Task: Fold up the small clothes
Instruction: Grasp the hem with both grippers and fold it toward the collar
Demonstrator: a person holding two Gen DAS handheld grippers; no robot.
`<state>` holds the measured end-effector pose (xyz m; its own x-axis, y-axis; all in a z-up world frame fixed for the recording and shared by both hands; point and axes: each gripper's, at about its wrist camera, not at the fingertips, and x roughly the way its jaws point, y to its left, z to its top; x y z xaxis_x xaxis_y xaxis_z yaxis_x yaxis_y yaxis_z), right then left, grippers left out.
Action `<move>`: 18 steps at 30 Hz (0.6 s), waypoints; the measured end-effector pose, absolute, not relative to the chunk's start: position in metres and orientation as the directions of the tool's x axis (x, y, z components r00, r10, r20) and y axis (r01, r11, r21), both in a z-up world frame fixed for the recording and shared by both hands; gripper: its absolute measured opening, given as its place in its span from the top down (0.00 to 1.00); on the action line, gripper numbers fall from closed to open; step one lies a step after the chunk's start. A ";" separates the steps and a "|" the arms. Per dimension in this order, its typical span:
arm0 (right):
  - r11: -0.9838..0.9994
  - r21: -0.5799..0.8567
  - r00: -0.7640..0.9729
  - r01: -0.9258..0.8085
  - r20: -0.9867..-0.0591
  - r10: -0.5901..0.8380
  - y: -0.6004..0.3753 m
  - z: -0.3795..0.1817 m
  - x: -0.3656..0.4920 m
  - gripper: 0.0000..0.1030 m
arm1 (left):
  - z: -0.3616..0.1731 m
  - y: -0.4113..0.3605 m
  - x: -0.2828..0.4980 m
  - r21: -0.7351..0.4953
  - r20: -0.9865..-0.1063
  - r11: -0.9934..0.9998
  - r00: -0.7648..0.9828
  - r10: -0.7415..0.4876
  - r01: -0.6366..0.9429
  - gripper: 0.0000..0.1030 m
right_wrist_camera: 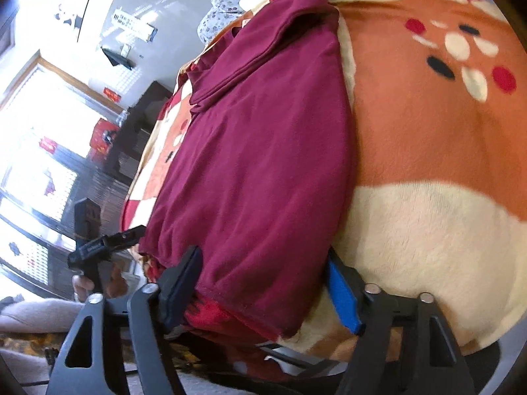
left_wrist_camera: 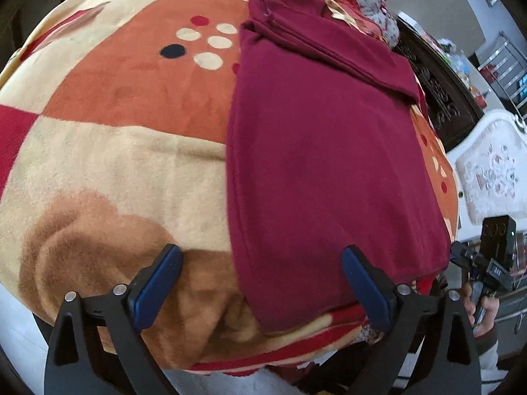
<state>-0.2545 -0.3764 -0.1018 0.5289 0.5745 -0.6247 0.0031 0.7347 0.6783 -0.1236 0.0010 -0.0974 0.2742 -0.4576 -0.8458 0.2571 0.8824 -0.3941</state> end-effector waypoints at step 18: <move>0.669 0.725 0.663 -0.165 -0.420 0.619 -0.376 -0.050 -0.238 0.89 | -0.054 -0.004 -0.101 -0.485 -0.750 0.784 0.276 -0.601 0.389 0.93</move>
